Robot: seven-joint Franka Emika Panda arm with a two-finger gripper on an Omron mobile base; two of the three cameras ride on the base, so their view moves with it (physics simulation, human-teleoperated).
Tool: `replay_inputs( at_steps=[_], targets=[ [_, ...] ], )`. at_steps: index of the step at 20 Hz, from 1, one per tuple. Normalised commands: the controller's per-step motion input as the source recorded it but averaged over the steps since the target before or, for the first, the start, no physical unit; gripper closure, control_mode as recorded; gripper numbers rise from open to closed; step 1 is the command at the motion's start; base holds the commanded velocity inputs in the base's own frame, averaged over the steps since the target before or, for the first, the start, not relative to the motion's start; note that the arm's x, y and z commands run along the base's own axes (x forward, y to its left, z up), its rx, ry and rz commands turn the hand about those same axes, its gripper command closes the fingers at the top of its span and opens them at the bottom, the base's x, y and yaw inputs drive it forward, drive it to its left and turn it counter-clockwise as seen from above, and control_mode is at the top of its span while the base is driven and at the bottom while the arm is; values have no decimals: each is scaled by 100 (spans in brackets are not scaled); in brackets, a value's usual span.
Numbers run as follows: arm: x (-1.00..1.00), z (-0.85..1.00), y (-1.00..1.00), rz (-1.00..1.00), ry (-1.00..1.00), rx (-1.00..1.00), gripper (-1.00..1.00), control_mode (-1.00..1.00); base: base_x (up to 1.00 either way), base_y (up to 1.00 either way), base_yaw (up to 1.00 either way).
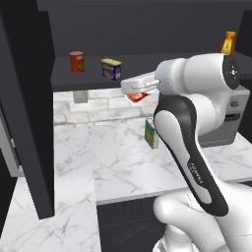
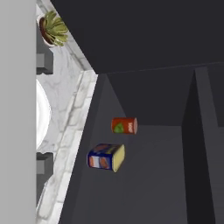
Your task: Pick the cans from the counter and place them in their designated side in the cabinet.
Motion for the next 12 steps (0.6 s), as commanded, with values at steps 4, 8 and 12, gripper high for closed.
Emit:
replay_inputs(
  at_steps=[4, 8, 12],
  targets=[
    [14, 0, 2, 2, -1, -2, 100, -100, 0, 0, 0],
    [13, 3, 5, 2, -1, -2, 100, -100, 0, 0, 0],
    [7, 8, 9, 2, -1, -2, 100, -100, 0, 0, 0]
  ],
)
